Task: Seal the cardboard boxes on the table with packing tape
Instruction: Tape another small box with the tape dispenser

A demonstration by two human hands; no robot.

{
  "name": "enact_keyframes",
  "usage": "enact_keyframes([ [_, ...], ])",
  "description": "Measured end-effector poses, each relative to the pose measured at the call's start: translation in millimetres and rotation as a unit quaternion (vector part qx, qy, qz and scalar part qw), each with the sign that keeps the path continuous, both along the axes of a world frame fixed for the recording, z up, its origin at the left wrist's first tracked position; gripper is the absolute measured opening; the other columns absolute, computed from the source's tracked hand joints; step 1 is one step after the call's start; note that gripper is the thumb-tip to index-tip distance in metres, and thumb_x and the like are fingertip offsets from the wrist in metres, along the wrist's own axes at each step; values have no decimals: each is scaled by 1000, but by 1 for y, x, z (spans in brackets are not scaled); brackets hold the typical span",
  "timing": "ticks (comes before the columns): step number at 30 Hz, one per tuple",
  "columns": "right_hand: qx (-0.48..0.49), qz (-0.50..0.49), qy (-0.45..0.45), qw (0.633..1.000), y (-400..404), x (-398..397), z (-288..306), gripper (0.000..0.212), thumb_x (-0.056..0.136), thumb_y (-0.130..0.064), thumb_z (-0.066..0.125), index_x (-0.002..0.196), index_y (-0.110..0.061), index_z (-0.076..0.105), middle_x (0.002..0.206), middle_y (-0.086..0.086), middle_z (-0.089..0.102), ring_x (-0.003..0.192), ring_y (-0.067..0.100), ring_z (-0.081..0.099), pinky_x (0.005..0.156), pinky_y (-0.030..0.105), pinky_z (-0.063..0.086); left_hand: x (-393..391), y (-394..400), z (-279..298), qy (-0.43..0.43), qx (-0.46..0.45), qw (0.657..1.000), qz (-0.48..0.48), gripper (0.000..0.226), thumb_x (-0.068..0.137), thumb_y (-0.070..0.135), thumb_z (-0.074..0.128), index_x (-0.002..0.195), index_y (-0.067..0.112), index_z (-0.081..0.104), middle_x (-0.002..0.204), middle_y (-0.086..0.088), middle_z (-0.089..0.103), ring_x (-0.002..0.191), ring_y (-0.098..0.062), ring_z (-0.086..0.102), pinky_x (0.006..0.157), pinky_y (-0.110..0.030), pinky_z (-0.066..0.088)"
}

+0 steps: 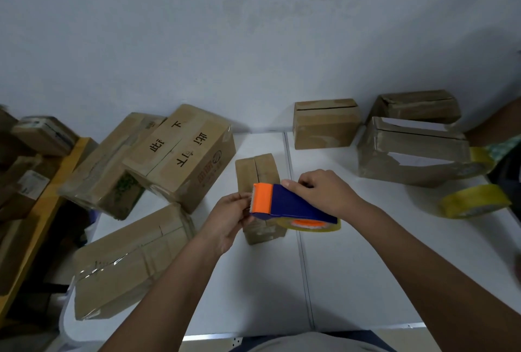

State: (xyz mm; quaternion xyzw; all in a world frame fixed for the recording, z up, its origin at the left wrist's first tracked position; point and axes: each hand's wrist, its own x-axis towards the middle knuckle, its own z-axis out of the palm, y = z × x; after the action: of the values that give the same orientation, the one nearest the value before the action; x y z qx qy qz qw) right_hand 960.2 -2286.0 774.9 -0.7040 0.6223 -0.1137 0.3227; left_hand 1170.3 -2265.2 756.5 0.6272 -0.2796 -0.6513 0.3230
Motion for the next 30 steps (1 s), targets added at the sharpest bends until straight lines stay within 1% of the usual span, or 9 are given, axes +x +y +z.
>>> enact_keyframes([
  [4, -4, 2, 10, 1000, 1, -2, -5, 52, 88, -71, 38, 96, -26, 64, 81, -14, 64, 73, 7, 64, 66, 19, 49, -1, 7, -2, 3, -15, 1000, -25, 17, 102, 15, 53, 96, 12, 68, 89, -5, 71, 86, -12, 64, 72, -23, 50],
  [8, -12, 0, 2, 1000, 6, -5, -8, 47, 86, -72, 42, 96, -31, 62, 85, -17, 63, 77, 7, 63, 67, 19, 50, -3, 12, -10, -36, -49, 998, -7, 15, 101, 15, 55, 98, 10, 69, 97, -8, 73, 95, -16, 67, 74, -26, 53],
  [11, -13, 2, 5, 1000, 10, -6, -10, 45, 88, -68, 45, 102, -29, 63, 94, -14, 64, 82, 8, 61, 66, 18, 48, -3, 15, -12, -68, -67, 995, 0, 15, 102, 16, 54, 99, 9, 68, 102, -10, 71, 100, -19, 67, 81, -30, 55],
  [16, 2, 0, 6, 1000, 14, -9, -13, 47, 88, -67, 47, 110, -27, 61, 104, -11, 67, 83, 10, 61, 64, 17, 47, 2, 14, -11, -88, -97, 991, 15, 13, 99, 12, 57, 94, 7, 67, 97, -11, 69, 98, -22, 66, 85, -32, 55],
  [19, 15, 14, 11, 1000, 11, -11, -8, 43, 89, -66, 46, 104, -28, 60, 95, -12, 62, 83, 10, 61, 64, 18, 47, 6, 15, -9, -89, -103, 991, 17, 9, 97, 10, 60, 93, 5, 67, 94, -10, 69, 92, -20, 64, 78, -26, 53],
  [23, 27, 26, 38, 999, 5, -32, -4, 48, 88, -69, 44, 97, -25, 61, 86, -10, 62, 78, 8, 60, 66, 22, 49, 33, 15, -4, -121, -108, 983, 88, 6, 94, 9, 65, 95, 3, 67, 84, -4, 63, 80, -14, 57, 66, -14, 48],
  [25, 34, 43, 70, 996, 0, -48, -4, 51, 88, -69, 43, 96, -23, 64, 86, -6, 65, 77, 9, 61, 68, 24, 50, 53, 14, -5, -139, -106, 980, 94, 8, 95, 10, 64, 98, 3, 66, 86, -4, 62, 82, -14, 58, 70, -15, 48],
  [27, 40, 63, 100, 992, -5, -59, -7, 50, 89, -68, 43, 90, -23, 64, 81, -5, 64, 75, 8, 60, 65, 22, 46, 58, 17, -12, -133, -89, 984, 76, 13, 96, 8, 61, 103, -2, 65, 88, -7, 61, 83, -16, 57, 72, -17, 52],
  [30, 42, 69, 134, 988, -11, -63, -14, 58, 88, -71, 40, 85, -19, 66, 77, -2, 65, 71, 11, 61, 65, 23, 44, 48, 26, -27, -131, -61, 985, 90, 16, 96, 7, 61, 107, -5, 64, 91, -9, 61, 79, -15, 57, 73, -22, 49],
])
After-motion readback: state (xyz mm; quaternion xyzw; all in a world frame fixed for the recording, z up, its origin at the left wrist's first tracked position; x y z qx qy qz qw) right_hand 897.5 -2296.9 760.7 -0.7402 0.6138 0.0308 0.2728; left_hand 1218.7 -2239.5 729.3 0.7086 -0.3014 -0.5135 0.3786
